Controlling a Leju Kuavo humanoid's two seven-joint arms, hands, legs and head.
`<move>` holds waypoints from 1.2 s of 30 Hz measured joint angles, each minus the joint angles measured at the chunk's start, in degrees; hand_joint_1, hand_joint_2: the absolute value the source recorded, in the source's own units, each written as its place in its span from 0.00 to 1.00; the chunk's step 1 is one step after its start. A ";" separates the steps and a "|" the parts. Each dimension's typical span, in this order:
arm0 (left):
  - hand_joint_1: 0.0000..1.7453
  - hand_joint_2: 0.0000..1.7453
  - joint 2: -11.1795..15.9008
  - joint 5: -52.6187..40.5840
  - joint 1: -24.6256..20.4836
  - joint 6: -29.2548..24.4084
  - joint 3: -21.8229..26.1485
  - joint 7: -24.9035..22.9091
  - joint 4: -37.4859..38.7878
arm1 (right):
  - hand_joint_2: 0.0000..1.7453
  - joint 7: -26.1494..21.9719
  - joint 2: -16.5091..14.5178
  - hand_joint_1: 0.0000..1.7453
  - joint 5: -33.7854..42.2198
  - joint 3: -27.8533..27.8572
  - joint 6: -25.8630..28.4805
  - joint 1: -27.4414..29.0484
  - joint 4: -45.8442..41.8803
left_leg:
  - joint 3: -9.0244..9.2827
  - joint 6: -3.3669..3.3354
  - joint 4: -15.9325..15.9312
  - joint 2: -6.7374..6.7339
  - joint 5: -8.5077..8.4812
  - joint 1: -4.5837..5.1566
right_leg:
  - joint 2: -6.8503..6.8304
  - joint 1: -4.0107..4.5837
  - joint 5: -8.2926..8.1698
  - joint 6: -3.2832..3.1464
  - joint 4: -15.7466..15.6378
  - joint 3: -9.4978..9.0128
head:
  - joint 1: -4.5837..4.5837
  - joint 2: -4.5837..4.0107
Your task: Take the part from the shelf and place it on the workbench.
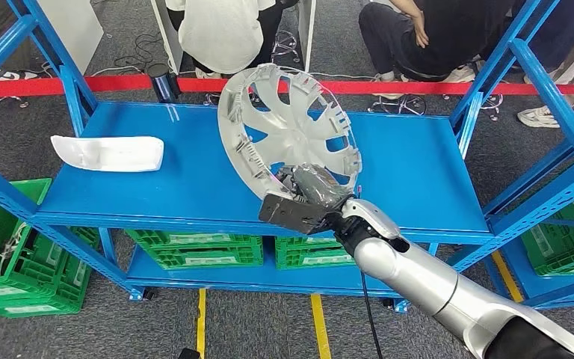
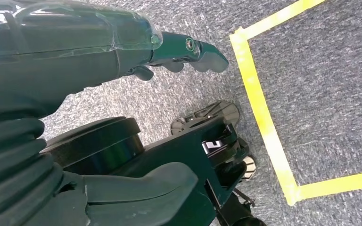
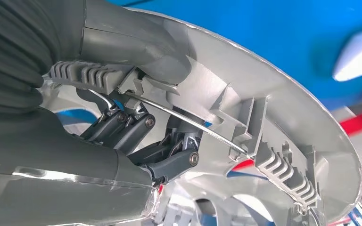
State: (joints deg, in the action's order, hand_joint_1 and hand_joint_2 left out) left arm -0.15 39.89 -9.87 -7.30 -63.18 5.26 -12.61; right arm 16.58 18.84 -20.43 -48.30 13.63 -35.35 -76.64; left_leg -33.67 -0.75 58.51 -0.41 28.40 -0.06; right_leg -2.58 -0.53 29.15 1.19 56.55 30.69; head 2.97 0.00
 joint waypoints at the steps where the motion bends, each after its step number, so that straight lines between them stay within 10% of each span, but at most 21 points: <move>1: 0.00 1.00 0.00 0.10 0.05 0.00 0.01 0.09 0.00 | 1.00 -0.68 0.06 1.00 0.01 0.39 1.33 0.49 -0.58 | -0.01 0.00 0.00 0.02 0.00 0.00 | -0.03 0.00 0.00 0.00 0.00 0.00 | -0.01 0.00; 11: 0.00 1.00 0.33 1.61 1.93 -0.42 0.67 1.15 0.02 | 1.00 -10.90 0.36 1.00 9.15 5.99 9.57 8.08 -17.41 | -0.02 0.03 0.00 0.02 0.03 -0.01 | -0.08 0.01 0.15 0.03 0.00 0.01 | -0.01 0.00; 18: 0.00 1.00 0.66 2.89 2.77 -0.76 1.72 2.02 0.04 | 1.00 -26.63 0.35 1.00 37.70 10.28 0.61 13.04 -33.97 | -0.01 0.03 -0.01 0.05 0.04 -0.02 | -0.10 0.01 0.21 -0.03 0.00 0.01 | -0.06 0.00; 36: 0.00 1.00 0.95 4.05 3.05 -0.03 2.86 2.49 0.04 | 1.00 -37.56 -0.69 1.00 55.88 15.83 -14.29 20.27 -47.00 | 0.03 0.06 -0.02 -0.11 0.07 -0.02 | -0.07 0.01 0.23 -0.03 0.00 -0.01 | -0.06 0.00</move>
State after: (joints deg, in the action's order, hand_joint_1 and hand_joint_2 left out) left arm 0.79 43.95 -6.82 -7.33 -60.32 7.75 -12.57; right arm -20.98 18.15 35.45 -32.47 -0.66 -15.08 -123.63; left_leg -33.65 -0.68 58.50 -0.52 28.47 -0.08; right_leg -2.65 -0.52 29.38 1.16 56.55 30.68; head 2.91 0.00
